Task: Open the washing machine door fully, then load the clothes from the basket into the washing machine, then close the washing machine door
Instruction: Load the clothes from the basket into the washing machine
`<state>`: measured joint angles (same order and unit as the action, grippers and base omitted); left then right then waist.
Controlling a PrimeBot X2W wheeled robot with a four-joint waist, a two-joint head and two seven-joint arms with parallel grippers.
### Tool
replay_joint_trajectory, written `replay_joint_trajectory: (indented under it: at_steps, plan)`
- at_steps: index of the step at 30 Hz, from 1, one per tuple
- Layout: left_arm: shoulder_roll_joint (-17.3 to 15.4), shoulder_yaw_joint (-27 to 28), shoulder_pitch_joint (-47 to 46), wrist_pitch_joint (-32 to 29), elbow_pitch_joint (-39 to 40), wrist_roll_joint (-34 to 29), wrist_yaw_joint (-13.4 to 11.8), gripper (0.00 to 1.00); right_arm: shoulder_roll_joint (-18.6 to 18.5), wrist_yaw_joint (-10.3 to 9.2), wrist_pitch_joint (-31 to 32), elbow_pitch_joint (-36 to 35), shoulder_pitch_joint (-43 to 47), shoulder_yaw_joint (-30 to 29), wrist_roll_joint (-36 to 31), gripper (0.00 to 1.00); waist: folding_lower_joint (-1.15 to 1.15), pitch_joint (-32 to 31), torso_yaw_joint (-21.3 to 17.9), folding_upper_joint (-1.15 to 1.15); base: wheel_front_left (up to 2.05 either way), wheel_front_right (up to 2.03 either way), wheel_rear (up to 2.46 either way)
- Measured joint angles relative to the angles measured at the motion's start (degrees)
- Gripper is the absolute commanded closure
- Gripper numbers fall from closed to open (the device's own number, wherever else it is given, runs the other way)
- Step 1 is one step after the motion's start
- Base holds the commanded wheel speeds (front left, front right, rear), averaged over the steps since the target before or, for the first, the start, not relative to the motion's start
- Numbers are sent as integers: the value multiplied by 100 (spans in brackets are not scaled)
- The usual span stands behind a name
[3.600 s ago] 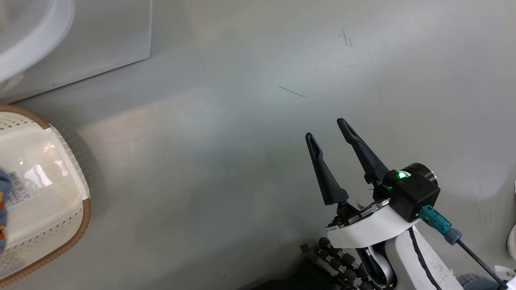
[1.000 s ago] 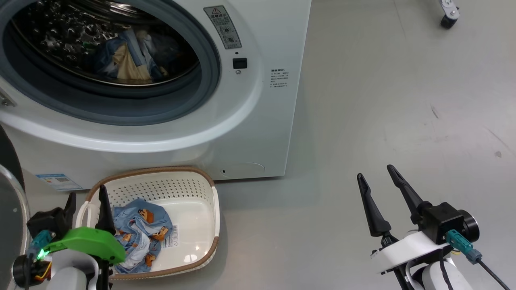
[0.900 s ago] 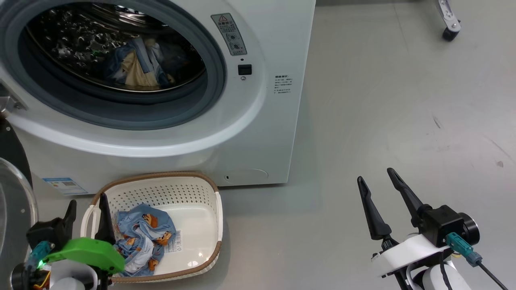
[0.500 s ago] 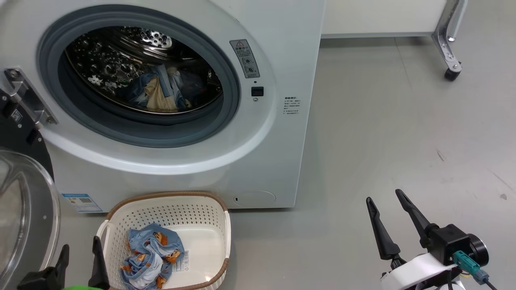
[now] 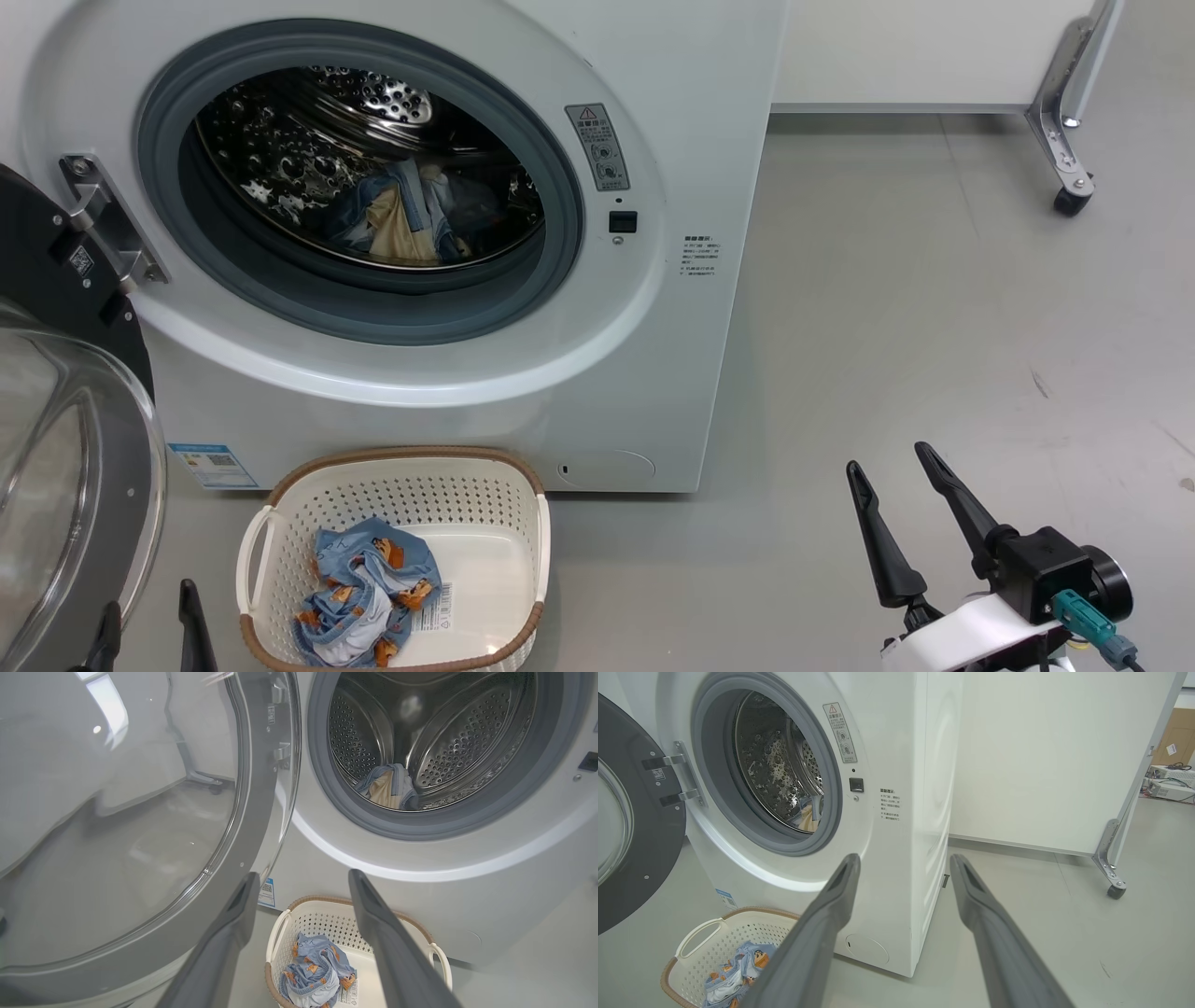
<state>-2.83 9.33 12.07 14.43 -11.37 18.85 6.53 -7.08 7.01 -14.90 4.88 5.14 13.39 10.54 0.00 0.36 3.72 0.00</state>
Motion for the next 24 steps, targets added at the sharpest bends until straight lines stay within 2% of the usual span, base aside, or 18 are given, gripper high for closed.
replay_joint_trajectory:
  at_steps: [9,18,24]
  plan:
    - [2,-43,55,1,260,-2,0,0,25,0,0,-124,-5,83,-1,0,0,225,-85,0,0,0,0]
    - [4,-403,-82,-30,261,-81,3,0,108,0,0,-270,-215,159,-15,0,0,630,-203,0,0,0,0]
    - [-10,-346,-470,-370,161,37,4,0,160,0,0,-336,-427,201,-59,0,0,1042,-326,0,0,0,0]
